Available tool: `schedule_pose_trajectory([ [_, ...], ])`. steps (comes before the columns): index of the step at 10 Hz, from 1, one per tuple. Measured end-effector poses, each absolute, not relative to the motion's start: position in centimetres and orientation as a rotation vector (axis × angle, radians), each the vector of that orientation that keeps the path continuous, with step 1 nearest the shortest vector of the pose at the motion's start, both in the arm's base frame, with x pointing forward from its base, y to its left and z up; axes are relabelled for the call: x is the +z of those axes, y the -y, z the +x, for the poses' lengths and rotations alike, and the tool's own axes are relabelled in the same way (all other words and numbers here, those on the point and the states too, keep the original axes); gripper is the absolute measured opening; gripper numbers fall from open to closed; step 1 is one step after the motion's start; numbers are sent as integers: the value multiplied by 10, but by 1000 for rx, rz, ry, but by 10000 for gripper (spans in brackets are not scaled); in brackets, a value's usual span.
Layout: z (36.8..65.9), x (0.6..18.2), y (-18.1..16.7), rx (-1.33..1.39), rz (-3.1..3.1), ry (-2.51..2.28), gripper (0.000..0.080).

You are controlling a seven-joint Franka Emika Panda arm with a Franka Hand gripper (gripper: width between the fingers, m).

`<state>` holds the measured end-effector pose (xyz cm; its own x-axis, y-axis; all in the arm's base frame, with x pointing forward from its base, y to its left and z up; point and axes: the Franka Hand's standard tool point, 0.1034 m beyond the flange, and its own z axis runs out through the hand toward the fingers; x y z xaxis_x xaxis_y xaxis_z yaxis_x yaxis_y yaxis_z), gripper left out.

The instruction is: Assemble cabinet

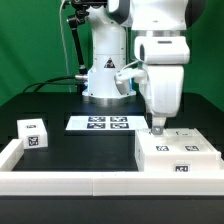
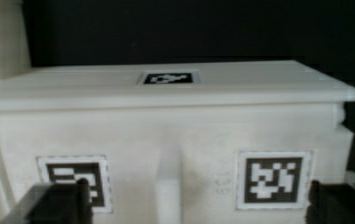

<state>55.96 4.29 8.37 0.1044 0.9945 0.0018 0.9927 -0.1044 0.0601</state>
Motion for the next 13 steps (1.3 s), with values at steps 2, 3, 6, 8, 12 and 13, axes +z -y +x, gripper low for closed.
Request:
schedule_pose_trajectory([
  [2,537,92,-42,118,2401,-1919,751],
  [3,527,94,-45,157,2461,-1829,791],
  [6,495,83,-78,296,2574,-1673,797],
  [8,495,83,-78,294,2592,-1651,797],
  [12,496,84,-76,341,2831,-1271,797],
  [13,494,82,-76,339,2945,-1052,797],
])
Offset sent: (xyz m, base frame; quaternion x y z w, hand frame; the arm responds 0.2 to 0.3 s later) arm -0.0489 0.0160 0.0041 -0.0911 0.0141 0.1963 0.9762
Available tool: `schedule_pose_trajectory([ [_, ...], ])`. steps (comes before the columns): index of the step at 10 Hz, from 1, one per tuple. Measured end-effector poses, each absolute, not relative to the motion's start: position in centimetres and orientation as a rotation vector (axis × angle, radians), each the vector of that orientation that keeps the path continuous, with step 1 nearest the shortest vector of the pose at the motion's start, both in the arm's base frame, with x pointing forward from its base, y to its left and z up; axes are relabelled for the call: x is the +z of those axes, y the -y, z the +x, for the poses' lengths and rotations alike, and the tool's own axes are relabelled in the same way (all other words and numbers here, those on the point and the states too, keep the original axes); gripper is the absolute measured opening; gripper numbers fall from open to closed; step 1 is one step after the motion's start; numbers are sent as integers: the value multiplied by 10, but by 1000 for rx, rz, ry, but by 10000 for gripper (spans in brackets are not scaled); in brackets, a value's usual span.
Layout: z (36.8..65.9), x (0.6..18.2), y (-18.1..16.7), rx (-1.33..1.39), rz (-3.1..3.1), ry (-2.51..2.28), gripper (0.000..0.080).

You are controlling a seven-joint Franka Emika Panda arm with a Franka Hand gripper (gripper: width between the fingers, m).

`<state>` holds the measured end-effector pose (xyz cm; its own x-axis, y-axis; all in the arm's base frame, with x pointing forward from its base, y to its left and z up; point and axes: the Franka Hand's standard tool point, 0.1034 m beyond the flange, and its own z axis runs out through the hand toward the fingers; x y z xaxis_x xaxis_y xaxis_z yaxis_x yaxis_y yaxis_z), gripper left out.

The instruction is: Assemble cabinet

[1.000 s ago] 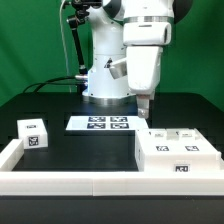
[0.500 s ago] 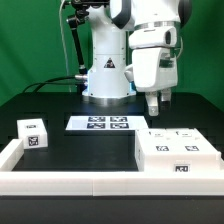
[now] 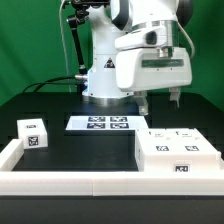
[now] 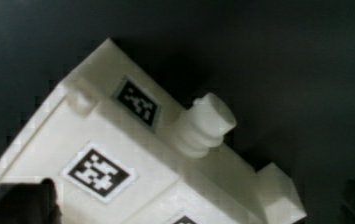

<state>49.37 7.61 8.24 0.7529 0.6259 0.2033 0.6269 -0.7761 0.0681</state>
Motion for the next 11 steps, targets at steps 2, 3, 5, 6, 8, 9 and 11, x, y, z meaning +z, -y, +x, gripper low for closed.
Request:
schedule_pose_trajectory([
  [2,494,81,-74,-338,-2975,863,797],
  [3,494,81,-75,-334,-2996,733,797],
  [5,494,81,-76,-329,-3013,587,797],
  [6,493,81,-77,-325,-3021,494,797],
  [8,491,76,-79,-307,-3036,231,797],
  [9,489,72,-81,-290,-3045,105,797],
  [11,487,61,-77,-272,-3034,-136,797],
])
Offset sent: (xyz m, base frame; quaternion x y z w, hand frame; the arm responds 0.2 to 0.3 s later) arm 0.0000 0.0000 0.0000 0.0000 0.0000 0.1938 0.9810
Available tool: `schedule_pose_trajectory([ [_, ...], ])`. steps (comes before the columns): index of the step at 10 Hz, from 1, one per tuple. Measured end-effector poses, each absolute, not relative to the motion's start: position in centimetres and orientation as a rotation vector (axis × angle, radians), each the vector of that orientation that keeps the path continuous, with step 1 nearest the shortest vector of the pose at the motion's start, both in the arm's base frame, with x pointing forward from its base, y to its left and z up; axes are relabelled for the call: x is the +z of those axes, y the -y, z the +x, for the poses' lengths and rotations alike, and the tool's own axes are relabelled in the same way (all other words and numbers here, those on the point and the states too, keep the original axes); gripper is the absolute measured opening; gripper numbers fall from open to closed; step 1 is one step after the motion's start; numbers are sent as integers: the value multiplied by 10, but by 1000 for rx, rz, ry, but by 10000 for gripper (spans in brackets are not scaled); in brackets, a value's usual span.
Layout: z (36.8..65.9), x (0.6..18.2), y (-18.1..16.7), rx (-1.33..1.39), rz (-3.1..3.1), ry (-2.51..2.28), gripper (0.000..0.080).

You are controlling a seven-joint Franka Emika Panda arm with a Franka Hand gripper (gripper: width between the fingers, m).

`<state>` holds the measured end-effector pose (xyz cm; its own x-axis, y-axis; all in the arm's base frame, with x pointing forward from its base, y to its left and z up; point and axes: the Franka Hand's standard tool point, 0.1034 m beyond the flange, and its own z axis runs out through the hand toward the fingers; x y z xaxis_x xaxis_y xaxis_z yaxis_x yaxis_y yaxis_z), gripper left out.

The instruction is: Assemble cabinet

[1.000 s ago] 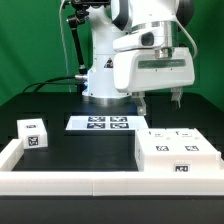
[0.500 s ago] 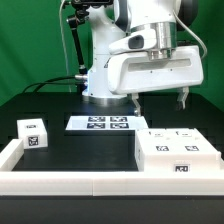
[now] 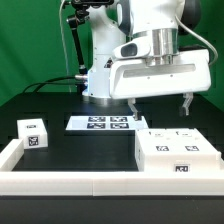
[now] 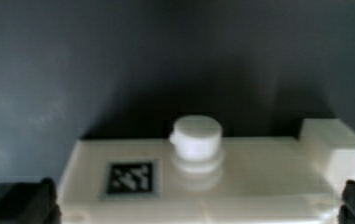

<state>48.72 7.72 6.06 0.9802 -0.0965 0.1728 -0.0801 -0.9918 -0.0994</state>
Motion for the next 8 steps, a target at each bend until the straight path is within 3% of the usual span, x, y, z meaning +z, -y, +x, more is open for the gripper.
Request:
schedule_pose_trajectory([
  [3,483,48,-79,-264,-3023,-201,797],
  [7,483,46,-77,-263,-3028,-169,797],
  [8,485,38,-75,-251,-3034,-148,797],
])
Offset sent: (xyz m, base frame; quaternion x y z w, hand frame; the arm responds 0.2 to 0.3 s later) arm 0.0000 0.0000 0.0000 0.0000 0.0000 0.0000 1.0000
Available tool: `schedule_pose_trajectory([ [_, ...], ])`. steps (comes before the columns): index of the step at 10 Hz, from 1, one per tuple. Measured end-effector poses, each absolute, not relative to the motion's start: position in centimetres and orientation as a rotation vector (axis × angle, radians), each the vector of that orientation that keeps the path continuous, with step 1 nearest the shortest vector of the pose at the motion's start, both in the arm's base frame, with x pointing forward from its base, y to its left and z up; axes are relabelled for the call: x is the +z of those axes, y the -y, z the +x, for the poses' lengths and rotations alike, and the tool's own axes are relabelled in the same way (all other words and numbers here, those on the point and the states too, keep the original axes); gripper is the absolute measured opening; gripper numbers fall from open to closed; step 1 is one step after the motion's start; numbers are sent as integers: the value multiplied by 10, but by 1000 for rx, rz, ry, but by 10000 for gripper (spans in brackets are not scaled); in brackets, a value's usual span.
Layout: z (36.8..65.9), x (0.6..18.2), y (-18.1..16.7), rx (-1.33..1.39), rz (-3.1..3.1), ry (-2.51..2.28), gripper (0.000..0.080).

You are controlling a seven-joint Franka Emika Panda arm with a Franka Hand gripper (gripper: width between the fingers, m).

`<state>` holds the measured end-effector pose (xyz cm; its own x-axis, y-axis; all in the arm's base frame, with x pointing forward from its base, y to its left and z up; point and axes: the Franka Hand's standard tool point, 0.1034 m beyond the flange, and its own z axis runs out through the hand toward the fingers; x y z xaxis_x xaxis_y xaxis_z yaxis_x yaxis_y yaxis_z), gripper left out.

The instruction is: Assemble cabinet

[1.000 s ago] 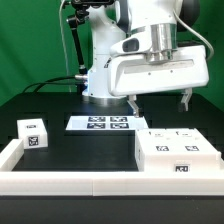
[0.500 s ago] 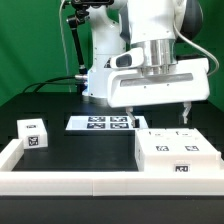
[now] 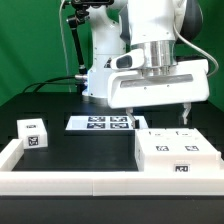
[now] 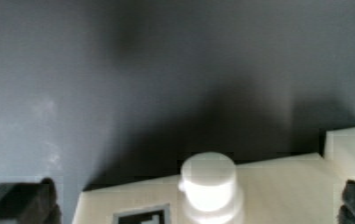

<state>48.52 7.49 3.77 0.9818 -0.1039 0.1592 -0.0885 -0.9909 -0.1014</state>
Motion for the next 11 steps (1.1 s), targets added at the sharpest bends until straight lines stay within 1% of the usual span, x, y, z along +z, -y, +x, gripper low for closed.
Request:
schedule_pose_trajectory([
  [1,488,31,-73,-255,-3034,-145,797],
  [3,491,26,-79,-259,-3031,-134,797],
  [6,497,9,-81,-271,-3026,-125,797],
  [7,497,7,-83,-272,-3025,-123,797],
  [11,501,6,-84,-308,-3020,-109,797],
])
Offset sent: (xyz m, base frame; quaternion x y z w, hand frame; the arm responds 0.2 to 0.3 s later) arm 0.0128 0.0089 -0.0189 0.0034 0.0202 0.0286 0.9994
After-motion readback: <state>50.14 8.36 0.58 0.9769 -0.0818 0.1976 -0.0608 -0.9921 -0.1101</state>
